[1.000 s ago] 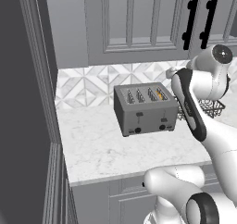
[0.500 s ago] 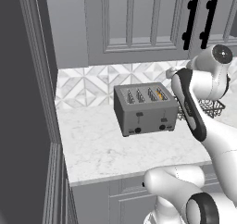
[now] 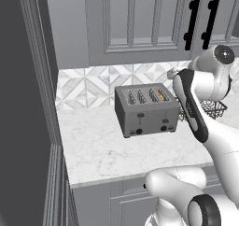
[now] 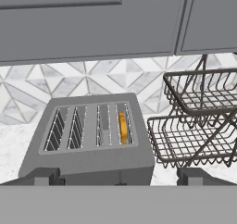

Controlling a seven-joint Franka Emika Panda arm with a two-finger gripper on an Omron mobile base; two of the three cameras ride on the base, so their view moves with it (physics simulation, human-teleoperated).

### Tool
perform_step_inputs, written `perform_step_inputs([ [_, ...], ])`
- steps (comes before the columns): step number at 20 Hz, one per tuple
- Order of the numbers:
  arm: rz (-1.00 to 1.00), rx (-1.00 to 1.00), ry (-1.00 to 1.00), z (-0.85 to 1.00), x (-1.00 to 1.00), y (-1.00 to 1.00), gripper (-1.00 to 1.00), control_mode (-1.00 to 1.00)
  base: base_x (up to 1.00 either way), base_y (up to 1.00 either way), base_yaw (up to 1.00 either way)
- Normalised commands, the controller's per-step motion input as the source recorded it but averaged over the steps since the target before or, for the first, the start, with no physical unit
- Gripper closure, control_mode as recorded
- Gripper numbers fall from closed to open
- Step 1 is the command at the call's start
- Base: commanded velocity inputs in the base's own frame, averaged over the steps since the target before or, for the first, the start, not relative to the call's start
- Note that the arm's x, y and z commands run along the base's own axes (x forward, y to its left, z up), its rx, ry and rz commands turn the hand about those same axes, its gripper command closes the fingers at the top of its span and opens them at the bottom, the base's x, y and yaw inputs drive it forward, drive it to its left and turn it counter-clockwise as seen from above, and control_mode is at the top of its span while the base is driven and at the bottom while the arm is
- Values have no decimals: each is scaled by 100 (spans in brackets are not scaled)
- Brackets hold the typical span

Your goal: Start the toaster. Once the lever pops up, take the bread to the plate on the dining counter.

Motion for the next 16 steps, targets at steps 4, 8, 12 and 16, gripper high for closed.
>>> perform_step_inputs([
  [4,0,0,0,0,0,0,-100,-100,0,0,0],
  [8,0,0,0,0,0,0,-100,-100,0,0,0],
  [12,0,0,0,0,0,0,-100,-100,0,0,0],
  [16,0,0,0,0,0,0,-100,-100,0,0,0],
])
